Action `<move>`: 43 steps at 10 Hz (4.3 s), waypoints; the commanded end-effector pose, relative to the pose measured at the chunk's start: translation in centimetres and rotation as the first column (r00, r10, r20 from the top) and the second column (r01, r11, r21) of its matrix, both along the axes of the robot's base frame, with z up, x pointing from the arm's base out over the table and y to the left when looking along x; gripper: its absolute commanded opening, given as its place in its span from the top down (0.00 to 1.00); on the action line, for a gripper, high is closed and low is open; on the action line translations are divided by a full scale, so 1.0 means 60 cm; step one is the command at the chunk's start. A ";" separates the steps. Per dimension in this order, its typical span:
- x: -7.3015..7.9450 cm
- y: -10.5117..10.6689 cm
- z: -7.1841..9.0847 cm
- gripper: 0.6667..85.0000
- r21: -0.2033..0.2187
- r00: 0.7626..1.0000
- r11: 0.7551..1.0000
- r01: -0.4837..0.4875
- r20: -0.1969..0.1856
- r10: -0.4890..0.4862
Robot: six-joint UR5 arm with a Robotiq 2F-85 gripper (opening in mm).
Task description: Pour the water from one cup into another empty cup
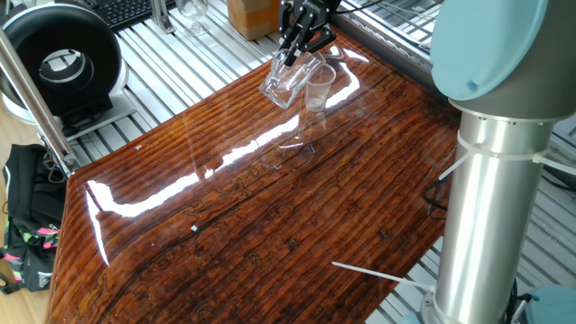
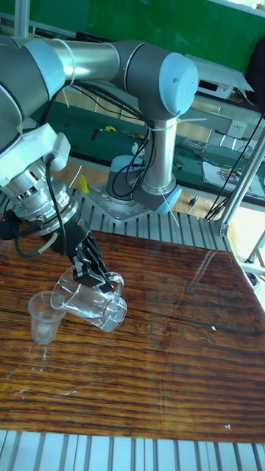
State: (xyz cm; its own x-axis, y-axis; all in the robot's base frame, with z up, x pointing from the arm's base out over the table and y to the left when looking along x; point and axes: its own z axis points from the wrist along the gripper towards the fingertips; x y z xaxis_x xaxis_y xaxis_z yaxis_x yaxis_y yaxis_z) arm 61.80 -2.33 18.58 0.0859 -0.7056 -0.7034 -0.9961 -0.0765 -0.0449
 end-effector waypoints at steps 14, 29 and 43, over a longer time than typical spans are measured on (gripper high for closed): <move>-0.004 -0.004 0.009 0.99 0.073 1.000 0.997 0.004 -0.002 -0.004; -0.006 -0.007 0.009 0.99 0.090 1.000 0.996 0.004 0.000 -0.004; -0.010 -0.011 0.010 0.99 0.116 1.000 0.993 -0.001 0.005 0.000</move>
